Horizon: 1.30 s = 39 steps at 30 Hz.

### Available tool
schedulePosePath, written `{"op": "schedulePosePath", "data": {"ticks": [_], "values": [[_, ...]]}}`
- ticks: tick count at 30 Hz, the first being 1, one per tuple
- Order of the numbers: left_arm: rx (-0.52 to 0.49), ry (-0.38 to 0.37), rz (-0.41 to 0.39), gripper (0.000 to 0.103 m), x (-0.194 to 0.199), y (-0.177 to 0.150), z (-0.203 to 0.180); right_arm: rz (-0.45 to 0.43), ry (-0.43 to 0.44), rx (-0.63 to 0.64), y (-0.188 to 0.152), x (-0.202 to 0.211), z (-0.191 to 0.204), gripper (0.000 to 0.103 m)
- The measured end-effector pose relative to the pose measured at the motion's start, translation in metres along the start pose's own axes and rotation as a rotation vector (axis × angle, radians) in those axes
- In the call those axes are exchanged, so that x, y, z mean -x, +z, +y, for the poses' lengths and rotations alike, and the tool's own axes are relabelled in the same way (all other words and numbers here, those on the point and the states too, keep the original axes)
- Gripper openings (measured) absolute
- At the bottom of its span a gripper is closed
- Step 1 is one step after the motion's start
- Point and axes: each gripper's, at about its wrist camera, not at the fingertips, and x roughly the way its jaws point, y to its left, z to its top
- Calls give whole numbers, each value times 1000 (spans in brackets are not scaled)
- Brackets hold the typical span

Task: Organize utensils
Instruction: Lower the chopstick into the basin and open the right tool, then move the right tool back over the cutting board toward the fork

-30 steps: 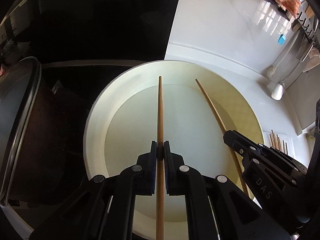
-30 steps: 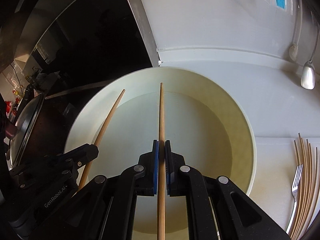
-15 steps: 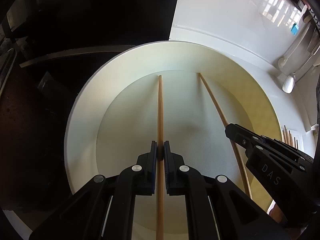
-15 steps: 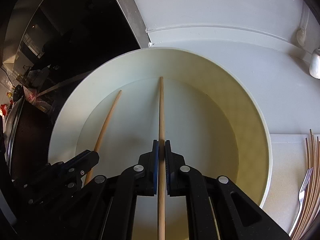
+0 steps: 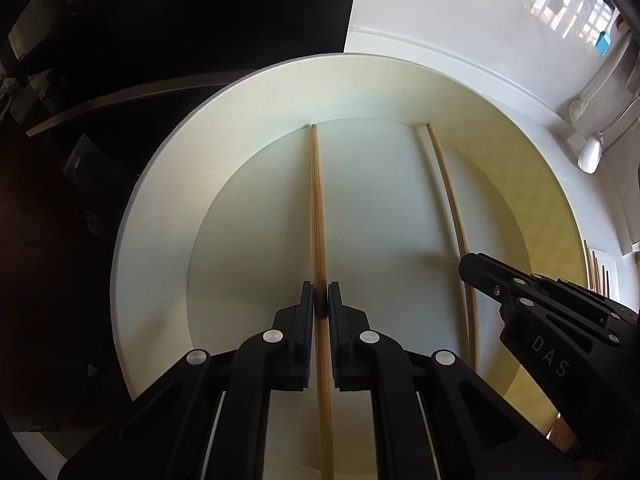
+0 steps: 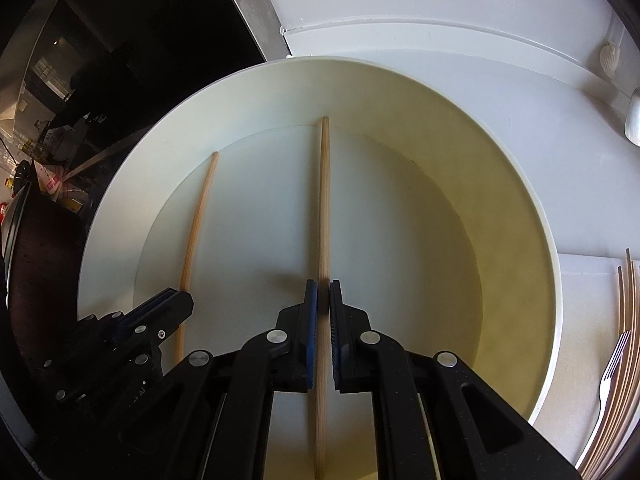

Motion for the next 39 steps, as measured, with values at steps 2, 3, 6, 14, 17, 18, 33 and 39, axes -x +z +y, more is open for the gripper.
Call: {"op": "schedulePosePath", "data": {"ticks": [2, 3, 6, 14, 17, 18, 33, 39], "values": [[2, -1, 2, 10, -1, -1, 1, -1, -4, 2, 0, -1, 0, 6], [1, -1, 2, 10, -1, -1, 2, -1, -8, 4, 0, -1, -1, 6], [7, -10, 5, 20, 0, -2, 3, -12, -15, 12, 2, -1, 1, 6], [5, -13, -13, 47, 14, -4, 6, -92, -42, 45, -1, 24, 5, 21], [0, 8, -37, 61, 24, -5, 6, -123, -49, 48, -2, 36, 3, 23], [-2, 10, -49, 61, 29, -5, 6, -138, -54, 49, -3, 41, 1, 26], [9, 28, -189, 82, 97, -6, 23, -285, -36, -12, -36, 111, -19, 47], [-30, 19, -226, 92, 115, -20, 8, -311, -57, -80, -72, 132, -35, 53]]}}
